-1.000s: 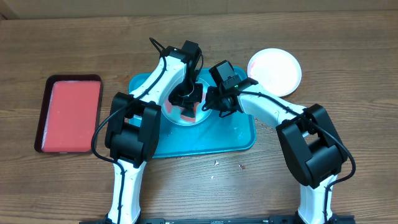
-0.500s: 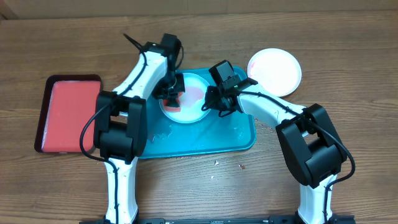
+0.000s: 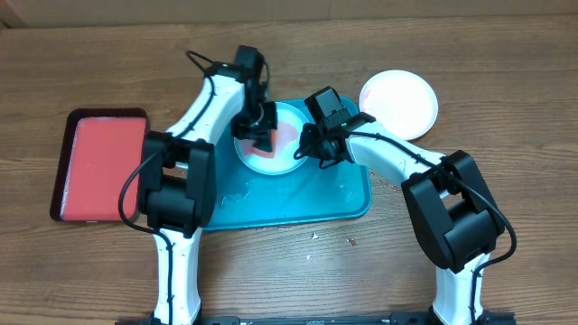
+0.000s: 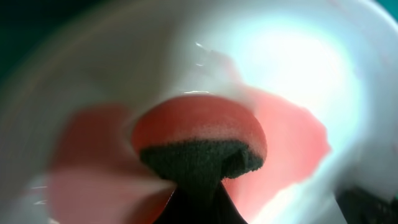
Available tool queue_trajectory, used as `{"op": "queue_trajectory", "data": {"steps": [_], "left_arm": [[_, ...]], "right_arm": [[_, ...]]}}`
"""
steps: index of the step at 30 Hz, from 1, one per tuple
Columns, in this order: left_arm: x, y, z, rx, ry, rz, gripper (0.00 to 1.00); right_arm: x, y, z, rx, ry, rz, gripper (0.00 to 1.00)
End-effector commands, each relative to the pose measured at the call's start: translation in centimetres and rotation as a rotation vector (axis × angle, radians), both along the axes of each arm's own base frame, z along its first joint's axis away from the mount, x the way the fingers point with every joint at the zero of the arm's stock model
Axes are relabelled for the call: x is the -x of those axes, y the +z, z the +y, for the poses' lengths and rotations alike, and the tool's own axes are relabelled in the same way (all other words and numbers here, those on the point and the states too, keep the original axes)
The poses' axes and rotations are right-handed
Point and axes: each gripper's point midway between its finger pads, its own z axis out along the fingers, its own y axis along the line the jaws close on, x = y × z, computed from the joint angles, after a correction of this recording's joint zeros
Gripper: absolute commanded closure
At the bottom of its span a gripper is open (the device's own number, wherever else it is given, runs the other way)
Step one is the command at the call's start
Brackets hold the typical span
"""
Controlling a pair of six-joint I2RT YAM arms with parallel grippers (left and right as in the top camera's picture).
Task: Clean dirty plates on tray and stack at the side
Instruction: 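Scrub the second white plate with the sponge in the left gripper, then move the sponge with the left gripper back over the red tray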
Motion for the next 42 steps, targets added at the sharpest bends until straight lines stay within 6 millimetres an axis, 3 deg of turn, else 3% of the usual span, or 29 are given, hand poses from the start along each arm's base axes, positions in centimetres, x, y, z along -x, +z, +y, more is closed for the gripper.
{"op": "queue_trajectory", "data": {"steps": [1, 3, 9, 15, 17, 24, 32, 38, 42], "left_arm": [[2.7, -2.6, -1.1, -0.025, -0.069, 0.098, 0.96], [3.1, -2.8, 0.2, -0.099, -0.068, 0.110, 0.96], [3.1, -2.7, 6.8, -0.410, -0.048, 0.105, 0.96], [1.4, -2.7, 8.7, -0.422, 0.094, 0.062, 0.96], [0.9, -2.8, 8.6, -0.394, 0.169, 0.051, 0.95], [-0.4, -2.9, 2.5, -0.078, 0.147, 0.040, 0.96], [1.7, -2.7, -1.6, -0.024, 0.001, 0.065, 0.96], [2.6, -2.9, 0.2, -0.131, -0.008, 0.092, 0.96], [3.1, -2.5, 3.6, -0.214, 0.032, 0.140, 0.96]], "right_arm": [[1.4, -3.5, -1.6, 0.086, 0.007, 0.069, 0.96], [1.5, -3.5, -1.6, 0.088, 0.007, 0.070, 0.96], [1.5, -3.5, -1.6, 0.087, 0.007, 0.070, 0.96], [1.4, -3.4, -1.6, 0.085, 0.007, 0.067, 0.96], [1.4, -3.4, -1.6, 0.085, 0.007, 0.067, 0.96], [1.4, -3.4, -1.6, 0.085, 0.007, 0.067, 0.96], [1.4, -3.4, -1.6, 0.086, 0.007, 0.067, 0.96], [1.4, -3.4, -1.6, 0.086, 0.007, 0.068, 0.96], [1.5, -3.5, -1.6, 0.087, 0.008, 0.070, 0.96]]}}
